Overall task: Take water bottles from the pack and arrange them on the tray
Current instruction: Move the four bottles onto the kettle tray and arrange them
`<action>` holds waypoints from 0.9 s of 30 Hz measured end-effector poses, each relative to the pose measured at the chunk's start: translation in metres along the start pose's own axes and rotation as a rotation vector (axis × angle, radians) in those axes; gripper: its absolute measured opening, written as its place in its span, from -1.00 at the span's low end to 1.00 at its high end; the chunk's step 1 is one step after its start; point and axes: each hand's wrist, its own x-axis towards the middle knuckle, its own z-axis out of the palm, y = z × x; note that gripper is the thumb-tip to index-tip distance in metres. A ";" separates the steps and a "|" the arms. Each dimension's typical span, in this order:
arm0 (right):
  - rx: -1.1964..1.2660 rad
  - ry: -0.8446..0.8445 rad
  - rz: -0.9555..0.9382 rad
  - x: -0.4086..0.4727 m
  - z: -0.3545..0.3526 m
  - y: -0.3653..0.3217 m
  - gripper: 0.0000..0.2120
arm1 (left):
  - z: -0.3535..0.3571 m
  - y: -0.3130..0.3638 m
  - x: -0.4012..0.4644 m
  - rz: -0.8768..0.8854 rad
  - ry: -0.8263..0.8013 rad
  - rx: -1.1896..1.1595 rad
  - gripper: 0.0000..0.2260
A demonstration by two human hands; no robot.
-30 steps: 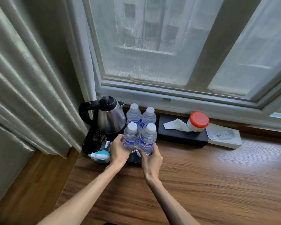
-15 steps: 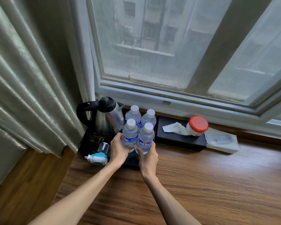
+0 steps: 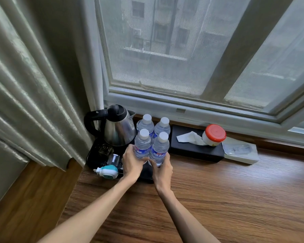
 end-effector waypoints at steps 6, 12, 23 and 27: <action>-0.015 0.030 0.003 0.001 0.002 0.001 -0.51 | -0.002 0.000 0.000 0.011 -0.014 0.013 -0.55; -0.007 0.021 0.005 0.001 0.002 0.000 -0.49 | -0.003 0.002 -0.002 0.022 -0.013 0.031 -0.56; 0.046 -0.061 0.030 0.004 -0.003 -0.001 -0.45 | -0.005 0.011 -0.007 0.006 -0.066 0.047 -0.51; 0.049 -0.135 0.079 0.003 -0.009 0.000 -0.17 | -0.014 0.014 -0.011 0.016 -0.129 -0.013 -0.29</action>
